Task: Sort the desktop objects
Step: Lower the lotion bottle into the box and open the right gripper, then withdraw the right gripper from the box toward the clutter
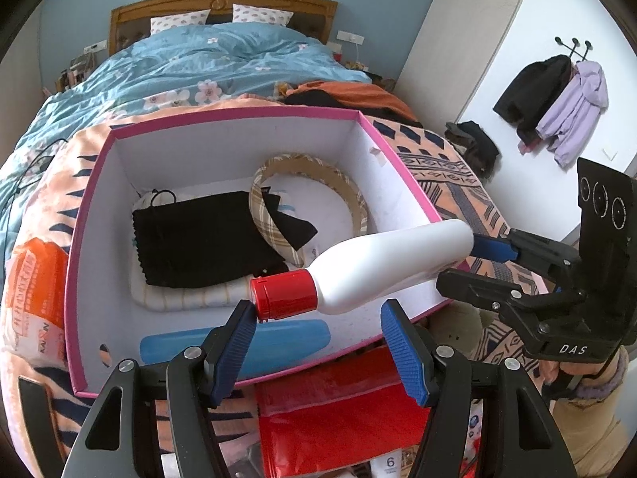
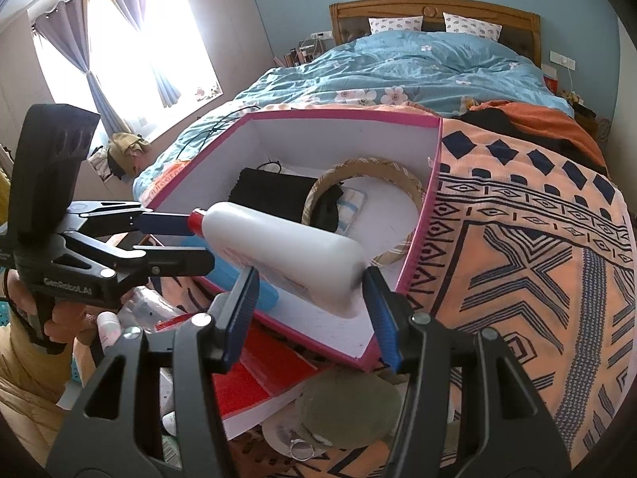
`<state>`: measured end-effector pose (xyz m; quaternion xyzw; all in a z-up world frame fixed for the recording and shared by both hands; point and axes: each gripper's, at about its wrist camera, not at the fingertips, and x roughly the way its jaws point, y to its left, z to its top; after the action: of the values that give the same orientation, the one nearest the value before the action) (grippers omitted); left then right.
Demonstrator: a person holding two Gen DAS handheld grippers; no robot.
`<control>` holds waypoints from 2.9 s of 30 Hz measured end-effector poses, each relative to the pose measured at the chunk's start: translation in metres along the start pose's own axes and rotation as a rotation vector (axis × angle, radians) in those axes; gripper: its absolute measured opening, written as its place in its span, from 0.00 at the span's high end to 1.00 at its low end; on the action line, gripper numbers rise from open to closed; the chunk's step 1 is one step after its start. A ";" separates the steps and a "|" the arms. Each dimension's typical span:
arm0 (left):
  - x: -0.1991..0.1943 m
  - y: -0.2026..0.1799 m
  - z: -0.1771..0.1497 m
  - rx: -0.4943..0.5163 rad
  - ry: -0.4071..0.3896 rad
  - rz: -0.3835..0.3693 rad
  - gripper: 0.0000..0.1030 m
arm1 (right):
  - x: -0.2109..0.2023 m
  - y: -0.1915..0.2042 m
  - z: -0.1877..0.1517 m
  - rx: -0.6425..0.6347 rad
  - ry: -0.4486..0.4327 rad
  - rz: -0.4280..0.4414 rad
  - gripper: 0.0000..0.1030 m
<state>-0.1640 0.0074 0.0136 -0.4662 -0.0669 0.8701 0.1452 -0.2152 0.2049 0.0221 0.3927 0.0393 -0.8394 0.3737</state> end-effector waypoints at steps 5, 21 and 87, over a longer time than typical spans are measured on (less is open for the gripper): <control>0.007 0.002 0.001 0.001 0.022 -0.003 0.36 | 0.004 -0.002 0.001 -0.003 0.017 -0.012 0.45; 0.017 0.006 -0.001 -0.006 0.033 -0.002 0.38 | 0.004 0.003 0.002 -0.036 -0.019 -0.051 0.45; -0.061 -0.016 -0.120 0.057 -0.325 0.106 0.00 | -0.033 0.040 -0.105 0.100 -0.070 0.129 0.42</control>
<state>-0.0290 0.0006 -0.0007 -0.3181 -0.0404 0.9420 0.0996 -0.1087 0.2337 -0.0180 0.3831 -0.0410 -0.8276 0.4083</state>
